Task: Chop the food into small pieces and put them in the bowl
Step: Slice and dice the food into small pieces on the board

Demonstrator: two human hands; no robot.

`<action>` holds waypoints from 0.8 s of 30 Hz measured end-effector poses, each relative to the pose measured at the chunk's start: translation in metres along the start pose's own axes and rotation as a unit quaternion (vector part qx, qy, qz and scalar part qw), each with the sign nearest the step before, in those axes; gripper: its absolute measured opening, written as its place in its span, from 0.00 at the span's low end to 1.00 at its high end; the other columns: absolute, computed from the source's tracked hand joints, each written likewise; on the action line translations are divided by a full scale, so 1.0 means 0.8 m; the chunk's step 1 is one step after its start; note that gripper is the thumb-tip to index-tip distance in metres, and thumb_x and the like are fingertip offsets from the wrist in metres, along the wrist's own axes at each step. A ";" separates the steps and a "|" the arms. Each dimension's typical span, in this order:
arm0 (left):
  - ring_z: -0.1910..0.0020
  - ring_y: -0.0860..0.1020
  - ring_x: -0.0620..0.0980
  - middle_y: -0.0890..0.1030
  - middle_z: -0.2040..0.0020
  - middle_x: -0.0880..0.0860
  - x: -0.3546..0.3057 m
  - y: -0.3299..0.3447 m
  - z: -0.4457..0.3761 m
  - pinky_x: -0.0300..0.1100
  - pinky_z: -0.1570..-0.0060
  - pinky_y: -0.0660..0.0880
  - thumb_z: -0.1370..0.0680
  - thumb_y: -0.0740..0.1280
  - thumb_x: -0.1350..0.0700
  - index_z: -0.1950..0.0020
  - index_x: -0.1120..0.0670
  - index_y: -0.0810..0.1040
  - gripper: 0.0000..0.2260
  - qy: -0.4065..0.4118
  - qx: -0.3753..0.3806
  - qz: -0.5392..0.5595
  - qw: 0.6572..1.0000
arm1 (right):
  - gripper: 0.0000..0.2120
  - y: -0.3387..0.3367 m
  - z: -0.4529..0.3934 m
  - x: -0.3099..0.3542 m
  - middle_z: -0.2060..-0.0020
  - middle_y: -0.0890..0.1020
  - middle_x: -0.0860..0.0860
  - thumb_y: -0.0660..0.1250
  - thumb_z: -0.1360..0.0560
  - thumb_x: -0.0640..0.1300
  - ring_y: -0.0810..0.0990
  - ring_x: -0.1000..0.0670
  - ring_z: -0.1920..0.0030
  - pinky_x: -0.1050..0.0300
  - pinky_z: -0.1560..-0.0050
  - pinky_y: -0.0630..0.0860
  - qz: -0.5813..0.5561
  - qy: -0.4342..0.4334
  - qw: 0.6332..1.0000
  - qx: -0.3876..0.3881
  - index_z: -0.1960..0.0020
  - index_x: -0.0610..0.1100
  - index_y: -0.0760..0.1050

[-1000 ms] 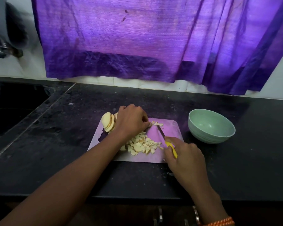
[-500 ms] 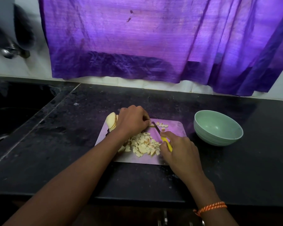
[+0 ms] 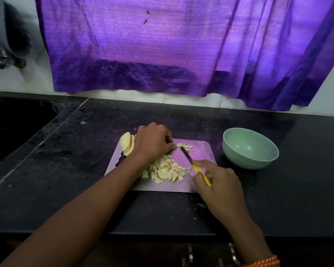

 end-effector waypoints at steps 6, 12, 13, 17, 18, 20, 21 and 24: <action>0.55 0.83 0.44 0.87 0.57 0.43 0.023 -0.018 -0.003 0.49 0.50 0.80 0.21 0.76 0.45 0.51 0.43 0.89 0.04 -0.047 -0.012 0.036 0.998 | 0.21 0.011 -0.026 0.010 0.61 0.79 0.51 0.59 0.21 0.56 0.76 0.49 0.60 0.50 0.57 0.77 0.015 -0.002 1.000 -0.012 0.30 0.58 0.75; 0.57 0.83 0.44 0.87 0.59 0.43 0.023 -0.013 -0.003 0.48 0.52 0.79 0.21 0.76 0.44 0.52 0.43 0.90 0.04 -0.049 0.012 0.039 0.998 | 0.21 0.025 -0.036 0.007 0.53 0.83 0.49 0.60 0.20 0.57 0.78 0.49 0.54 0.52 0.55 0.75 0.039 -0.011 0.999 0.011 0.28 0.59 0.74; 0.57 0.83 0.44 0.87 0.59 0.43 0.023 -0.012 -0.003 0.48 0.53 0.79 0.21 0.76 0.44 0.52 0.43 0.90 0.05 -0.049 0.015 0.037 0.998 | 0.21 0.025 -0.035 0.006 0.53 0.83 0.49 0.60 0.20 0.57 0.78 0.48 0.54 0.51 0.55 0.76 0.038 -0.013 0.999 0.009 0.28 0.59 0.74; 0.58 0.82 0.43 0.87 0.58 0.42 0.019 -0.005 -0.002 0.52 0.50 0.82 0.22 0.77 0.44 0.52 0.43 0.90 0.05 -0.041 0.030 0.041 0.998 | 0.22 0.037 -0.039 0.006 0.45 0.84 0.51 0.58 0.21 0.59 0.80 0.48 0.49 0.50 0.51 0.79 0.066 -0.015 0.997 0.027 0.28 0.60 0.73; 0.58 0.81 0.42 0.86 0.58 0.41 0.017 -0.005 0.000 0.53 0.50 0.82 0.23 0.77 0.43 0.53 0.43 0.89 0.05 -0.038 0.031 0.036 0.998 | 0.23 0.039 -0.040 0.006 0.43 0.84 0.52 0.58 0.21 0.60 0.80 0.48 0.48 0.49 0.49 0.79 0.067 -0.015 0.997 0.032 0.28 0.60 0.73; 0.58 0.81 0.42 0.86 0.59 0.41 0.013 -0.006 0.001 0.54 0.49 0.82 0.24 0.78 0.42 0.53 0.43 0.89 0.06 -0.031 0.027 0.014 0.999 | 0.22 0.037 -0.041 0.006 0.43 0.84 0.52 0.58 0.21 0.60 0.80 0.48 0.47 0.50 0.49 0.79 0.062 -0.015 0.997 0.035 0.28 0.60 0.74; 0.59 0.81 0.42 0.86 0.59 0.42 0.011 -0.007 0.002 0.54 0.49 0.82 0.24 0.78 0.42 0.53 0.43 0.89 0.07 -0.030 0.024 0.008 0.999 | 0.21 0.034 -0.039 0.007 0.44 0.84 0.52 0.59 0.21 0.59 0.80 0.48 0.48 0.50 0.50 0.78 0.057 -0.015 0.998 0.036 0.29 0.59 0.75; 0.59 0.81 0.42 0.86 0.59 0.42 0.010 -0.007 0.000 0.53 0.49 0.82 0.24 0.78 0.42 0.54 0.44 0.89 0.07 -0.028 0.016 0.007 0.999 | 0.21 0.021 -0.024 0.003 0.55 0.83 0.52 0.59 0.23 0.60 0.80 0.48 0.54 0.50 0.55 0.78 0.041 -0.014 0.998 0.036 0.32 0.61 0.76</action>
Point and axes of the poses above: each hand's wrist, its own z-axis away from the middle knuckle, its own y-axis out of the palm, x = y × z, the point moved 7 cm from there along -z, towards the middle knuckle
